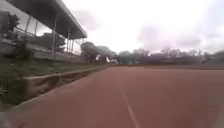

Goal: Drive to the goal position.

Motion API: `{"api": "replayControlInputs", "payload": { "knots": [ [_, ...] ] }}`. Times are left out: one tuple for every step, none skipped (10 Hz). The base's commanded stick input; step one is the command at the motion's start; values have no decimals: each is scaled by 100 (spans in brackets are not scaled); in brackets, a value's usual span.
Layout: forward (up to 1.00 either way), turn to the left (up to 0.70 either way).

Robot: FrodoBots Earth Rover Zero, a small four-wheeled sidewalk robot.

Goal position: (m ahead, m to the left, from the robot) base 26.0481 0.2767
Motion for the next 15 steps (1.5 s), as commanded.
{"api": "replayControlInputs", "payload": {
  "knots": [
    [70, 1],
    [70, 1],
    [70, 1],
    [70, 1],
    [70, 1],
    [70, 1],
    [70, 1],
    [70, 1],
    [70, 1],
    [70, 1],
    [70, 1],
    [70, 1],
    [70, 1],
    [70, 1],
    [70, 1]
  ]
}}
